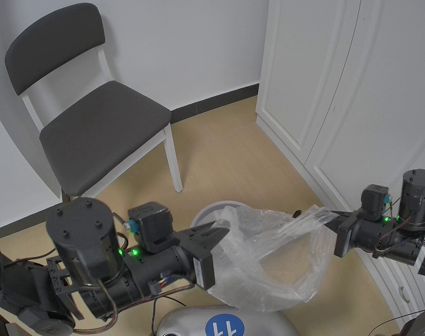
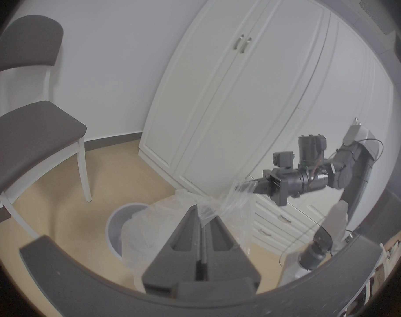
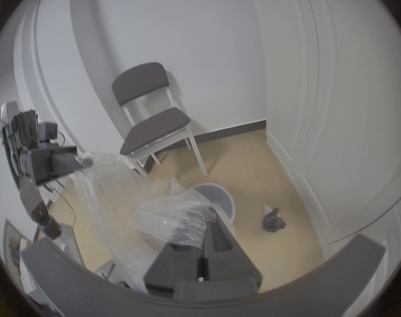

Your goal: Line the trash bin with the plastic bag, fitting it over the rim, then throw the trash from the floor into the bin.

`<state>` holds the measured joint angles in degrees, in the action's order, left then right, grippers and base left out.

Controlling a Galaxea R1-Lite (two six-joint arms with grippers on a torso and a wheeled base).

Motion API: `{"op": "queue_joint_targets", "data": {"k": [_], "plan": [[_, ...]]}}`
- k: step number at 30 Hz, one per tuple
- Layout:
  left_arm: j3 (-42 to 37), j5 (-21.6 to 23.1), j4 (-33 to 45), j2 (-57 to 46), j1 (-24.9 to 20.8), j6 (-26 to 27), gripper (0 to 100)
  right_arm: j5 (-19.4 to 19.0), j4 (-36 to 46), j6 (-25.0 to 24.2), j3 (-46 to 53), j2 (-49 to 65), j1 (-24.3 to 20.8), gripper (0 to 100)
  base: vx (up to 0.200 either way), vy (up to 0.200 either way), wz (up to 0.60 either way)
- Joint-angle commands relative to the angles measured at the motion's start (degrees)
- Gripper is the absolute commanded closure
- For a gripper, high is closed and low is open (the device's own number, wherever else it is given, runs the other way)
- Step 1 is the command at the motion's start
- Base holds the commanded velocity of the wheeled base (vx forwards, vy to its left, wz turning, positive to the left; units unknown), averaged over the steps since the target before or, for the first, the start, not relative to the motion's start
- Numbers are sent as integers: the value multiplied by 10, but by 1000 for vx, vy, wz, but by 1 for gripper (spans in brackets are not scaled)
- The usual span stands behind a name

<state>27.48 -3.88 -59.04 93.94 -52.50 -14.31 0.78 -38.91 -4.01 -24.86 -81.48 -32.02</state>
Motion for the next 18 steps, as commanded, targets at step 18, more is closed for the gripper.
{"op": "queue_joint_targets", "data": {"k": [18], "plan": [[115, 9, -224, 302, 98, -57, 100, -45, -441, -137, -15, -391, -6, 100, 0, 0, 0]]}}
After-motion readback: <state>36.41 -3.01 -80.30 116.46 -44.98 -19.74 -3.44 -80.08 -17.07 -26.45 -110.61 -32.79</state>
